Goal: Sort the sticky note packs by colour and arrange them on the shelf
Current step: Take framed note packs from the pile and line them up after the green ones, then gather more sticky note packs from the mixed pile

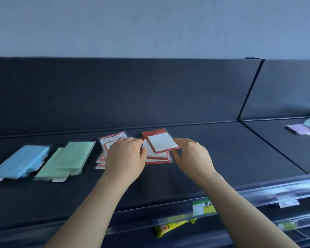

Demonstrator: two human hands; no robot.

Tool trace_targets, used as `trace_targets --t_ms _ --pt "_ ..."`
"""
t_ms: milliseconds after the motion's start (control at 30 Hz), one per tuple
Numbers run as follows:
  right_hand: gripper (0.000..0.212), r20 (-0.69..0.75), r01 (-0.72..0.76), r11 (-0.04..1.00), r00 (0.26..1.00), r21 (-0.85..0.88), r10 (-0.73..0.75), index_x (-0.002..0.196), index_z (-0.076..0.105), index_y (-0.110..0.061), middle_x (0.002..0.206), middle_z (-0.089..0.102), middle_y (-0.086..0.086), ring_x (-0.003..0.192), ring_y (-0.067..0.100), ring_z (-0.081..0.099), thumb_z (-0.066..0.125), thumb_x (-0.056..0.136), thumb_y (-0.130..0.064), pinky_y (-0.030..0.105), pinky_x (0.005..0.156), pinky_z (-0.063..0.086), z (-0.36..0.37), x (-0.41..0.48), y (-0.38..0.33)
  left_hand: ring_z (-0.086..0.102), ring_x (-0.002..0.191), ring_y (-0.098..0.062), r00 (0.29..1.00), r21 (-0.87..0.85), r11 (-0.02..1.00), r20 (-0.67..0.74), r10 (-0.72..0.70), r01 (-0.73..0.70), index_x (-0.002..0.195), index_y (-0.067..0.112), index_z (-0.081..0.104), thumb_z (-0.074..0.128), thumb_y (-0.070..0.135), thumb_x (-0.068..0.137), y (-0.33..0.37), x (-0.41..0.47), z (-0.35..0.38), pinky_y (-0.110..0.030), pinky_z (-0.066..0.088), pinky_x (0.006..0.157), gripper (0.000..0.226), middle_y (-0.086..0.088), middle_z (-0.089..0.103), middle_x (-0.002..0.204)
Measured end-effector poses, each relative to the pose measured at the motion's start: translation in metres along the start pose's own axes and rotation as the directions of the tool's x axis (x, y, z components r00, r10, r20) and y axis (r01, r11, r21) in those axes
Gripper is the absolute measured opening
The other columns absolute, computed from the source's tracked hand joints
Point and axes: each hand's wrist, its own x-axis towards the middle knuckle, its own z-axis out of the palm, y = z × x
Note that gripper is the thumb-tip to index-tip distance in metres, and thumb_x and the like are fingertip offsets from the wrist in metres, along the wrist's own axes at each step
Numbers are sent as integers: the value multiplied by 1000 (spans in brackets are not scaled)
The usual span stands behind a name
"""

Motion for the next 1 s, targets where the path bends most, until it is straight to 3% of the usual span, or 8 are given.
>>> trace_targets --t_ms 133,200,367,533,733,1000 --pt "29 -33 -86 995 996 -42 85 114 62 -12 115 65 0 103 23 60 46 97 -30 33 78 49 -28 -15 46 58 93 -19 999 6 999 6 43 -43 104 19 68 43 35 97 49 8 11 -31 45 75 30 4 68 104" --pt "31 -49 -123 990 992 -68 120 116 60 -12 117 64 0 104 23 59 45 97 -32 33 79 49 -43 -22 75 58 93 -21 998 -25 998 1 65 -65 101 19 69 45 34 97 77 13 19 -30 42 72 28 3 69 103" --pt "31 -57 -197 974 980 -115 192 116 59 -12 116 64 0 106 23 58 44 97 -32 33 79 49 -85 -44 155 59 103 -19 995 -143 985 23 96 -92 120 23 65 45 36 98 165 21 44 -30 47 83 33 5 68 112" --pt "25 -67 -256 952 966 -169 248 101 59 -12 102 65 1 90 25 57 44 96 -31 33 67 43 -129 -63 245 57 96 -20 991 -193 974 41 126 -115 113 23 66 45 36 97 264 34 73 -31 44 77 29 7 66 100" --pt "31 -76 -319 934 947 -161 311 116 61 -12 117 65 2 107 26 57 45 97 -31 35 83 48 -169 -83 333 57 96 -20 983 -253 957 76 165 -141 110 19 67 45 35 98 360 51 108 -33 48 79 30 5 66 100" --pt "33 -106 -436 887 899 -150 424 114 62 -10 116 66 6 108 29 56 43 99 -32 37 83 47 -196 -72 427 57 96 -21 962 -250 951 152 225 -183 103 17 66 44 35 97 440 106 148 -31 47 75 29 3 65 98"
